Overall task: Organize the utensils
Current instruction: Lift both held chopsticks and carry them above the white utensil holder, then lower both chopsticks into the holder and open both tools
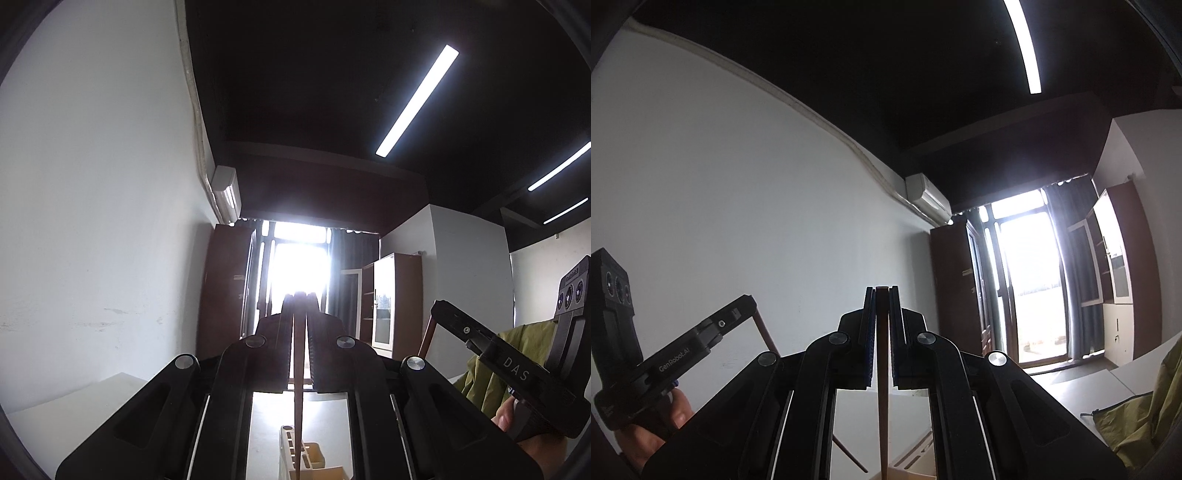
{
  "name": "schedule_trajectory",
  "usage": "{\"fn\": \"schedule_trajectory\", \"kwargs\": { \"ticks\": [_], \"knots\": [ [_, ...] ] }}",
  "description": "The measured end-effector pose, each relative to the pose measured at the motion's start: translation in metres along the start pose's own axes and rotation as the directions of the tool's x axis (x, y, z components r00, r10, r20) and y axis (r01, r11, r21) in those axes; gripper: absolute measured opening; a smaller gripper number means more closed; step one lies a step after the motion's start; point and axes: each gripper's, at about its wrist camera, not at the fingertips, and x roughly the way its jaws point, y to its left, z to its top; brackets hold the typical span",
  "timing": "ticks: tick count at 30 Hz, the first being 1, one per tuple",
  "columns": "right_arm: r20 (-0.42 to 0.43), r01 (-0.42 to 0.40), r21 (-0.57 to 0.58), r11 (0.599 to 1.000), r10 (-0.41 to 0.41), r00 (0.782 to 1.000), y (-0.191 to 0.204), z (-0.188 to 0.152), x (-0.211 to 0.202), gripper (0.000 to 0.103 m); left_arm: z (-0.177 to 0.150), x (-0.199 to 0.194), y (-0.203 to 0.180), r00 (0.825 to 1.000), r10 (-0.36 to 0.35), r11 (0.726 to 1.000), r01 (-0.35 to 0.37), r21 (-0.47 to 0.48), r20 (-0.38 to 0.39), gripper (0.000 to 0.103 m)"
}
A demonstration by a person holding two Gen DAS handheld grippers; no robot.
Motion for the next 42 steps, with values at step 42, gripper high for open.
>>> {"fn": "schedule_trajectory", "kwargs": {
  "ticks": [42],
  "knots": [
    [-0.365, 0.05, 0.044, 0.998, -0.031, 0.931, -0.028, -0.083, 0.061, 0.015, -0.11, 0.102, 0.019, 0.835, -0.047, 0.999, 0.027, -0.044, -0.549, 0.017]
  ]
}}
